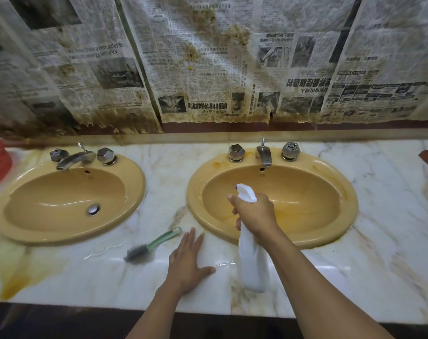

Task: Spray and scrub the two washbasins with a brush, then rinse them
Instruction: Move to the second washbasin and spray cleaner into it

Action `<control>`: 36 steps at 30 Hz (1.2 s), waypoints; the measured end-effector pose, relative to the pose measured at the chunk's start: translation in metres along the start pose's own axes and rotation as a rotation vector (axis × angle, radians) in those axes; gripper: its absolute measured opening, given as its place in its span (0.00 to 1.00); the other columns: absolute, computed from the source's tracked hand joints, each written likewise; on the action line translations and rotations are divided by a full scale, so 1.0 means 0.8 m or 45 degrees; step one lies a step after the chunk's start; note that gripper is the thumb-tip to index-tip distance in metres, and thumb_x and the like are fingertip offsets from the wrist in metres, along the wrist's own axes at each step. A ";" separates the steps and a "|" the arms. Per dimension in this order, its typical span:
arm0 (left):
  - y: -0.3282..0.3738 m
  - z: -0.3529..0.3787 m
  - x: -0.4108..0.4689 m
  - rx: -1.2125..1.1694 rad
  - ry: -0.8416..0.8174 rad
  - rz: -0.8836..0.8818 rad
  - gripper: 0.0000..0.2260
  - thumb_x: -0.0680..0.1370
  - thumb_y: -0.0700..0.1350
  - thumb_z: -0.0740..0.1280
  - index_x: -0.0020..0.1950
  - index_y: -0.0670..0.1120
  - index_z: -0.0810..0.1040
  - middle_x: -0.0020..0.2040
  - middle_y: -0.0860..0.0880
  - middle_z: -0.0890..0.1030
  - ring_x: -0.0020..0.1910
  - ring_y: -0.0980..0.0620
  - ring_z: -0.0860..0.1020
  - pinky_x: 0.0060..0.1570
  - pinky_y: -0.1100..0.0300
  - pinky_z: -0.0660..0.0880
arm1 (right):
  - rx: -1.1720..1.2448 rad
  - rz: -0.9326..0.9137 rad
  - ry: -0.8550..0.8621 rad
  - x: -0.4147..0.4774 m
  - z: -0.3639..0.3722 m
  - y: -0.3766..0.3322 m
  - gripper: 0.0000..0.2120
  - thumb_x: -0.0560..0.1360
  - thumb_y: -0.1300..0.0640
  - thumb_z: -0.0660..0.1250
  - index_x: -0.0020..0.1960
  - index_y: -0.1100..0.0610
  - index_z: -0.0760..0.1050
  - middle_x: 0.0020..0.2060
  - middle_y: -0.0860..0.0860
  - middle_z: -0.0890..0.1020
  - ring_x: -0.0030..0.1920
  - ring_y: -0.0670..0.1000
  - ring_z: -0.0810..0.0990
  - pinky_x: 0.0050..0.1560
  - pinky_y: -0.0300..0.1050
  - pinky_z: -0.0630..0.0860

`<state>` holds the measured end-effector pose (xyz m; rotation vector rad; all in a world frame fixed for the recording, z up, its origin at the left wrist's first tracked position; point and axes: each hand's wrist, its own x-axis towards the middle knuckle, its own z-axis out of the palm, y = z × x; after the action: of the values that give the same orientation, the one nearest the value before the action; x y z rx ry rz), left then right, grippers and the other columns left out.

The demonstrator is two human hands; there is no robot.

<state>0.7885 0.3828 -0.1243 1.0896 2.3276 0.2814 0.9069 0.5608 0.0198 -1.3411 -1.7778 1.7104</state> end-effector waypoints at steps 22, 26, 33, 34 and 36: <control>-0.028 -0.017 -0.006 0.007 0.220 0.064 0.34 0.74 0.65 0.71 0.77 0.57 0.66 0.80 0.56 0.59 0.80 0.53 0.55 0.73 0.47 0.56 | -0.074 0.223 0.048 -0.083 -0.004 0.086 0.14 0.76 0.46 0.70 0.61 0.40 0.76 0.39 0.53 0.85 0.28 0.53 0.79 0.38 0.44 0.76; -0.002 -0.017 0.007 -0.051 0.188 0.034 0.39 0.75 0.65 0.70 0.81 0.55 0.59 0.83 0.49 0.54 0.82 0.46 0.52 0.78 0.42 0.51 | -0.164 0.317 0.220 -0.114 -0.019 0.105 0.06 0.77 0.44 0.67 0.45 0.44 0.75 0.27 0.54 0.82 0.30 0.49 0.81 0.43 0.47 0.77; 0.020 0.021 0.011 -0.084 0.144 0.085 0.51 0.72 0.72 0.67 0.83 0.52 0.44 0.84 0.51 0.42 0.83 0.49 0.39 0.76 0.35 0.33 | -0.031 0.410 0.517 -0.154 -0.048 0.117 0.11 0.77 0.45 0.70 0.50 0.52 0.80 0.40 0.51 0.85 0.28 0.49 0.83 0.35 0.42 0.76; 0.020 0.024 0.012 -0.071 0.158 0.085 0.51 0.72 0.73 0.66 0.83 0.52 0.44 0.84 0.50 0.42 0.83 0.49 0.38 0.76 0.35 0.32 | -0.004 0.425 0.588 -0.157 -0.053 0.120 0.13 0.77 0.44 0.70 0.51 0.53 0.81 0.39 0.51 0.85 0.28 0.48 0.83 0.34 0.42 0.75; 0.019 0.029 0.012 -0.054 0.179 0.105 0.51 0.72 0.75 0.64 0.83 0.51 0.45 0.84 0.50 0.42 0.83 0.49 0.38 0.76 0.35 0.33 | 0.081 0.467 0.740 -0.162 -0.063 0.124 0.16 0.77 0.42 0.70 0.53 0.56 0.81 0.36 0.53 0.84 0.26 0.47 0.82 0.31 0.39 0.72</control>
<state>0.8065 0.3988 -0.1409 1.1806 2.3903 0.4495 1.0492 0.4722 -0.0122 -1.9731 -1.1950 1.3144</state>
